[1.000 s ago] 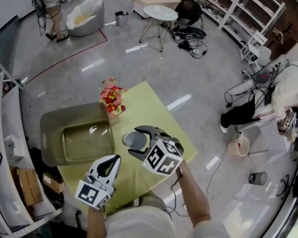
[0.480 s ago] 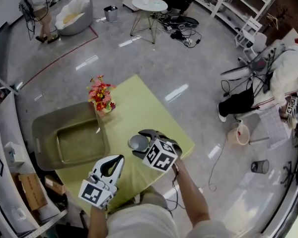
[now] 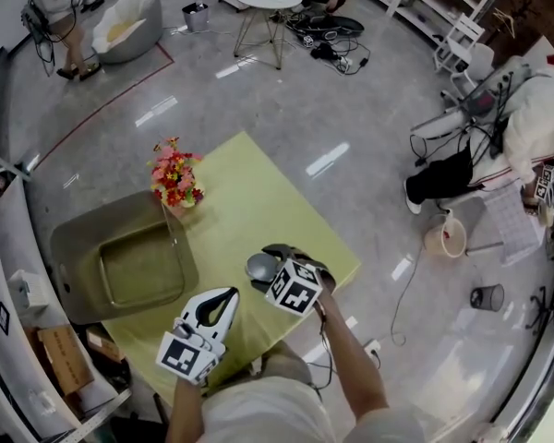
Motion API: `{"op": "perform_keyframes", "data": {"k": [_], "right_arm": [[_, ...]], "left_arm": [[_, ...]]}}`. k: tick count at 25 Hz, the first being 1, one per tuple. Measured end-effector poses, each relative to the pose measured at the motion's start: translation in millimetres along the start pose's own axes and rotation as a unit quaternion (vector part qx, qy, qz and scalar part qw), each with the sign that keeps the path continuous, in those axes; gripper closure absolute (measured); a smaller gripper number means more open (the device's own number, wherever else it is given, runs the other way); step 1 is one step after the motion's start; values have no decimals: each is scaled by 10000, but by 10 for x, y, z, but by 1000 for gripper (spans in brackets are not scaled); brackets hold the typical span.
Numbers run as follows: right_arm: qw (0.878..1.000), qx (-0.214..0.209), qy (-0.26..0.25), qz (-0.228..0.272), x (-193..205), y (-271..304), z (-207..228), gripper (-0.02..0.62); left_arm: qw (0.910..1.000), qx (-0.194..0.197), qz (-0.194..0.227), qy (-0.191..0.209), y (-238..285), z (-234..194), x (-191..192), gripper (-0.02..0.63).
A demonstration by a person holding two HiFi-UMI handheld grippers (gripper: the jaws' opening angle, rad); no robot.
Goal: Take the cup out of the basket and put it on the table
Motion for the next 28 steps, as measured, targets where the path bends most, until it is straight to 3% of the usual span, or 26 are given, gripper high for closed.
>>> {"op": "perform_keyframes", "data": {"k": [14,28], "right_arm": [[9982,297,-14,-523,391,466,66,264],[9978,472,41,-470,562,636,32,262]], "left_arm": [[9996,18,-241,-169,179,-65,245,597],[9992,114,-313,-206,274,-40,335,597]]}}
Point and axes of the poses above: the fingertips, and each gripper's own axes: y forward along the fingers, z to its right, x out of its underside, the point moved 9 cm from there along -y, backward along the fingers, and after that the axes turned 3 degrees about -z, right-handed, at the moved point
